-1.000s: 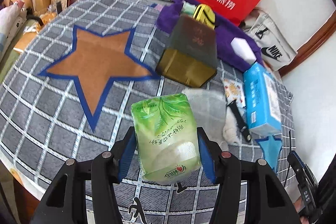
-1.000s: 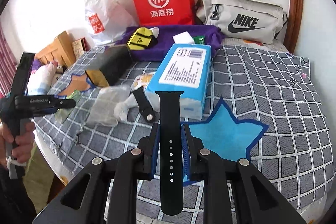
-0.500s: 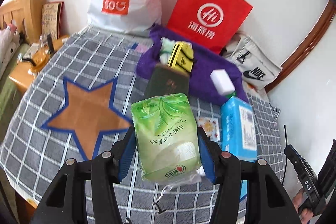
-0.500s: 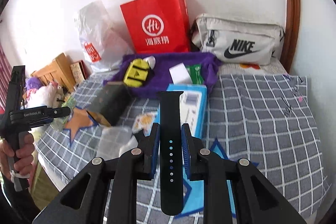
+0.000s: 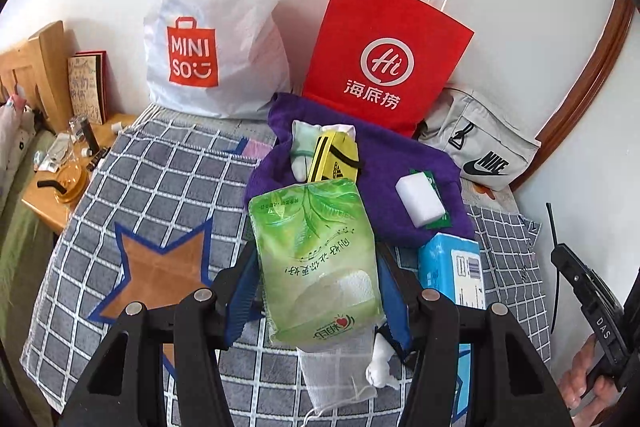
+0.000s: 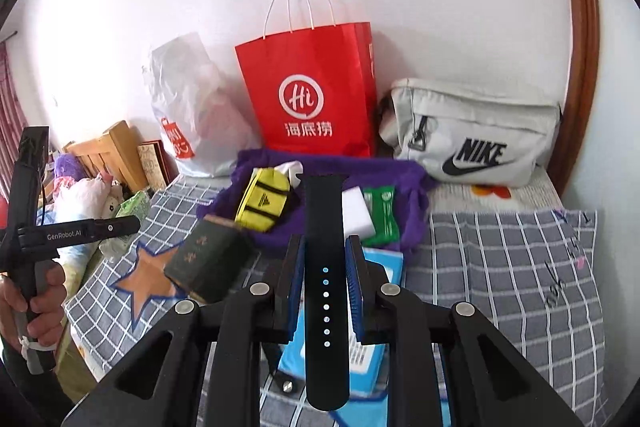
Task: Organize soft objects
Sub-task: 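Carry the packet with the left tool while the right tool carries the strap to the towel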
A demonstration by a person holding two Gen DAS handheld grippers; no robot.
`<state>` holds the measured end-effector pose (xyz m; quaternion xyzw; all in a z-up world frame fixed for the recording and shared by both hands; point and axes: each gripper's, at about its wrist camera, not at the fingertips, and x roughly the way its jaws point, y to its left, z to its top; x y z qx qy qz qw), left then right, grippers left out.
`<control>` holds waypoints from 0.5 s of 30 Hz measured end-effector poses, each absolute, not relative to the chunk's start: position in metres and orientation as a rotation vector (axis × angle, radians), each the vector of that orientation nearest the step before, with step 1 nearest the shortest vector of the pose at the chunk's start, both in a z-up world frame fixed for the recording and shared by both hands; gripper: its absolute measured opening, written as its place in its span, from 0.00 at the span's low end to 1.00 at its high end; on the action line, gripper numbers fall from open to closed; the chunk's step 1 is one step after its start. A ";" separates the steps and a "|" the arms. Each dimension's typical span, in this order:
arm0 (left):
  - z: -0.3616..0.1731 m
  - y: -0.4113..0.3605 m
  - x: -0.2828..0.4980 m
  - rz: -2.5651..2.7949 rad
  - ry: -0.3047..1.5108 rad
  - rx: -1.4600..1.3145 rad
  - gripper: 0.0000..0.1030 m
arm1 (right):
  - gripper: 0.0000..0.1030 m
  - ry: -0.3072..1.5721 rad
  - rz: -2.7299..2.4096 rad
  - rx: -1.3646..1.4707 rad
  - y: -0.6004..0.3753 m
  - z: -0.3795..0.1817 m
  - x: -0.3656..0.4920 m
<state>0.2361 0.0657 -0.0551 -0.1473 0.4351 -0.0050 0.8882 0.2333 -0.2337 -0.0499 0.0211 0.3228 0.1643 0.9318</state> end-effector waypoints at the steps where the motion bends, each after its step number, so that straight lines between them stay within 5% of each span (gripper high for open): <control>1: -0.054 0.065 0.240 -0.010 0.903 -0.304 0.52 | 0.20 0.657 0.337 0.042 -0.233 -0.049 0.239; 15: -0.051 0.053 0.305 -0.030 0.904 -0.284 0.52 | 0.20 0.626 0.365 0.075 -0.221 -0.039 0.317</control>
